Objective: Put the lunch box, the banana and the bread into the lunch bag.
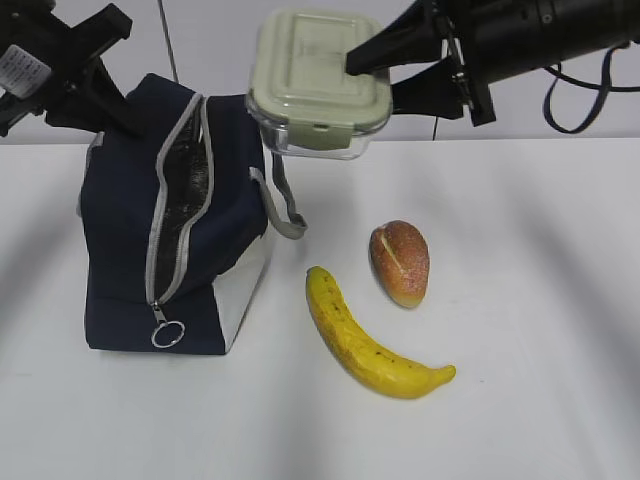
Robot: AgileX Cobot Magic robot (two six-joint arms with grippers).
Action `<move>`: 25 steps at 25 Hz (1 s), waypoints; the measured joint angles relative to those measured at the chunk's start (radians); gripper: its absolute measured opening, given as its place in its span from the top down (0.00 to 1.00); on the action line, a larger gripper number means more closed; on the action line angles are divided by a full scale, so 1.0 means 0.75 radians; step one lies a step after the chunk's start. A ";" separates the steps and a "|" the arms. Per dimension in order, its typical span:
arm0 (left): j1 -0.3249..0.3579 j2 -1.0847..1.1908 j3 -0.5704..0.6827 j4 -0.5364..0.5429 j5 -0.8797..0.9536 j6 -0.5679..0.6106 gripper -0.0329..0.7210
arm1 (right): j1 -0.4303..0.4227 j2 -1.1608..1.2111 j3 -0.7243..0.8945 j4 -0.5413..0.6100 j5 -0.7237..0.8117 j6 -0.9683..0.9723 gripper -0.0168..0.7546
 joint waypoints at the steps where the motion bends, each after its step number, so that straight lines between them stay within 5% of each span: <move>1: 0.001 0.000 0.000 -0.004 0.003 0.000 0.96 | 0.034 0.000 -0.031 -0.018 0.000 0.026 0.50; 13: 0.001 0.000 0.000 -0.031 0.032 0.000 0.96 | 0.298 0.173 -0.190 -0.113 -0.128 0.148 0.50; 20: 0.001 0.000 0.000 -0.048 0.037 0.000 0.96 | 0.303 0.262 -0.260 -0.503 -0.160 0.355 0.50; 25: 0.001 0.000 0.000 -0.048 0.041 0.000 0.96 | 0.369 0.275 -0.385 -0.647 -0.213 0.490 0.50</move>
